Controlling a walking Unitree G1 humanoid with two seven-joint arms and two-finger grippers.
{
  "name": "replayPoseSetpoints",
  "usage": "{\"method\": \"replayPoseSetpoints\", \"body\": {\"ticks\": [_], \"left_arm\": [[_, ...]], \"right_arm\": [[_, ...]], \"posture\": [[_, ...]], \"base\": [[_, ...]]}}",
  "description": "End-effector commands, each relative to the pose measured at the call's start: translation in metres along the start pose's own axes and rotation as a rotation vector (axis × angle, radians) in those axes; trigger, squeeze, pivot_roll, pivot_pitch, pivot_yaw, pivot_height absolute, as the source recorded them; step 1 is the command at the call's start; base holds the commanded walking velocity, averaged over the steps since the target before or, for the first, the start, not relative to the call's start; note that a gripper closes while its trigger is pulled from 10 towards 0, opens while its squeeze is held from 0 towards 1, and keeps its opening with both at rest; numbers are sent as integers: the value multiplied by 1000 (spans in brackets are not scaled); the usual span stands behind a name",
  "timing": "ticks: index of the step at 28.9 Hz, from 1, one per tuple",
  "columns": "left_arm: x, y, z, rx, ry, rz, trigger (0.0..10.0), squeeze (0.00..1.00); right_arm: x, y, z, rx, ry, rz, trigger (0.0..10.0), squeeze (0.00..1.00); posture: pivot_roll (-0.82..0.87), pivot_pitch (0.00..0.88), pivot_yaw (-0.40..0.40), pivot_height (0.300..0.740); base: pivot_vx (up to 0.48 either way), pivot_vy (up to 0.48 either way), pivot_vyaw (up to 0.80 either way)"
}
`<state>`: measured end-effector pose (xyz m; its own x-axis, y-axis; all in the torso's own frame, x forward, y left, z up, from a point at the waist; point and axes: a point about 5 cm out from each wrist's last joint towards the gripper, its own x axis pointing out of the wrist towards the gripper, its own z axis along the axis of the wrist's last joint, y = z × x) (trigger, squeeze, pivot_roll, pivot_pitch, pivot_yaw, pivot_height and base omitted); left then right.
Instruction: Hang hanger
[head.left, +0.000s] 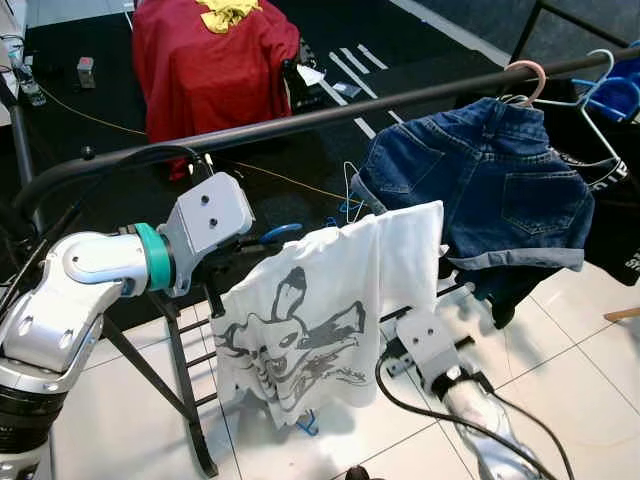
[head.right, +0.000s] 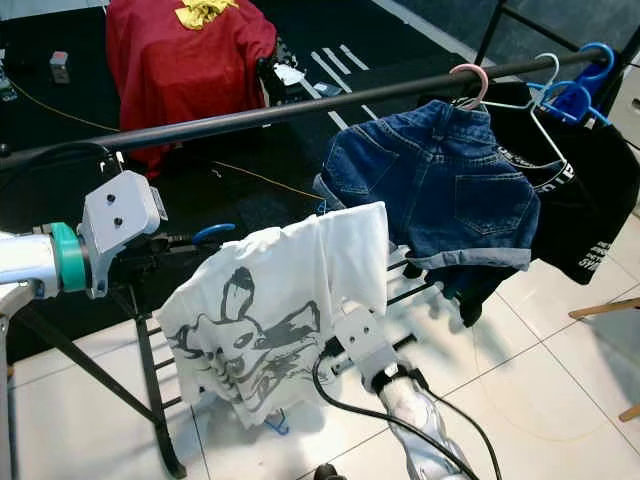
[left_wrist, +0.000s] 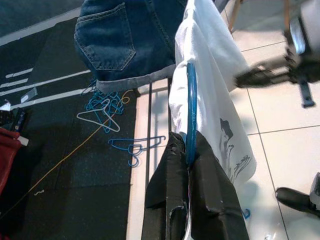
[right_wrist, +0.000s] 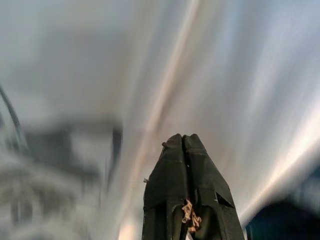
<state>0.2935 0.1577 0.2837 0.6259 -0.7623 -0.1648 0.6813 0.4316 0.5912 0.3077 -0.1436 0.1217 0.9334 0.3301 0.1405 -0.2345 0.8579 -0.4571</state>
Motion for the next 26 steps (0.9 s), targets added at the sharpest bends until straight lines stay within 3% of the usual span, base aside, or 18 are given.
{"method": "replayPoseSetpoints", "body": {"ticks": [1,2,3,8,14,15,16,17,23,24,25,26], "left_arm": [[-1,-4,4,9,-20,-15,10000,0],[-1,-5,4,8,-22,-15,10000,0],[0,-6,4,8,-21,-17,10000,0],[4,-11,0,9,-14,-21,10000,0],[7,-12,2,-1,-25,-23,10000,0],[8,-12,2,-2,-28,-25,10000,0],[8,-12,2,-2,-28,-25,10000,0],[8,-12,3,-2,-29,-26,10000,0],[8,-11,1,1,-21,-16,10000,0],[8,-11,1,2,-19,-13,10000,0],[8,-11,1,2,-19,-13,10000,0],[8,-11,0,1,-17,-11,10000,0]], "right_arm": [[0,4,7,23,-43,19,10000,271],[2,5,14,38,-72,28,10000,271],[4,9,23,63,-110,59,10000,1000],[5,20,45,110,-176,88,10000,1000],[1,15,37,109,-131,23,10000,1000],[1,12,34,93,-118,-2,10000,471],[1,12,34,93,-118,-2,10000,471],[2,10,32,88,-110,-12,10000,0],[7,2,30,75,-87,-69,10000,0],[7,0,31,71,-87,-87,10000,698],[7,0,31,71,-87,-87,10000,698],[6,0,32,76,-86,-88,10000,1000]], "posture": [[-76,190,88,740],[-76,190,88,740],[-76,189,85,740],[-81,190,80,740],[-89,190,82,740],[-89,190,82,740],[-89,190,82,740],[-89,190,82,740],[-84,181,80,740],[-84,180,79,740],[-84,180,79,740],[-87,180,80,740]], "base": [[0,0,0],[0,0,0],[0,0,0],[0,0,0],[0,0,0],[0,0,0],[0,0,0],[0,0,0],[0,0,0],[0,0,0],[0,0,0],[0,0,0]]}}
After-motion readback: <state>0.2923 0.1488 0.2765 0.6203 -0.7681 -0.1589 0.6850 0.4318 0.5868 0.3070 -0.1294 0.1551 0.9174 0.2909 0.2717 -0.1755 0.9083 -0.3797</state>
